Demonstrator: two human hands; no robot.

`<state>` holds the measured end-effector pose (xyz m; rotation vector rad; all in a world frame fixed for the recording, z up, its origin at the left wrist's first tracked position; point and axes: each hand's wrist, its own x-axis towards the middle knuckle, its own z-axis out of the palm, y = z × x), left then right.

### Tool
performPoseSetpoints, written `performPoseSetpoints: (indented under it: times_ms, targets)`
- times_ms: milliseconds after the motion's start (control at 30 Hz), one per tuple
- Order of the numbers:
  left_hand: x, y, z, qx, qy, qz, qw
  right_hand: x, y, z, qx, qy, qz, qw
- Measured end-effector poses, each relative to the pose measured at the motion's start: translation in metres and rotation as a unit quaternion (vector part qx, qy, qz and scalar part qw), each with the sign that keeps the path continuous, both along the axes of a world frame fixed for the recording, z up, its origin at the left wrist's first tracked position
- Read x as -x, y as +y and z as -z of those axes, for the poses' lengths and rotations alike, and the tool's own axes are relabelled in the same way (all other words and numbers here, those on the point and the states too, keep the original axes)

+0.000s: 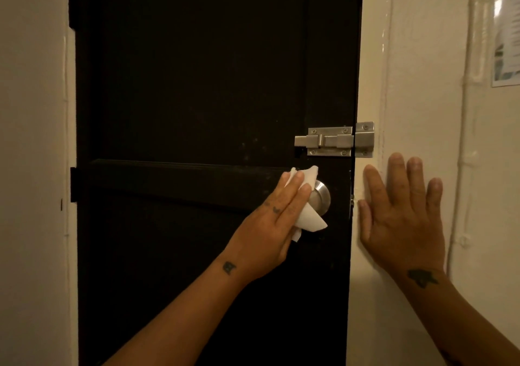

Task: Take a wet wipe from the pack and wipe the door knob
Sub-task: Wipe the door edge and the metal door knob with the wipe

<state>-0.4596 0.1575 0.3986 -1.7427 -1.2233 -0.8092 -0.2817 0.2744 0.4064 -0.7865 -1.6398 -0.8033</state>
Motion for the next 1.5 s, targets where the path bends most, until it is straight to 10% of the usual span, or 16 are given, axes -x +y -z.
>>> performPoseSetpoints:
  times_ms: [1500]
  targets:
    - [0.014,-0.010,0.039,-0.031,0.056,-0.024,0.998,0.001,-0.001,0.000,-0.002,-0.001,0.021,1.000]
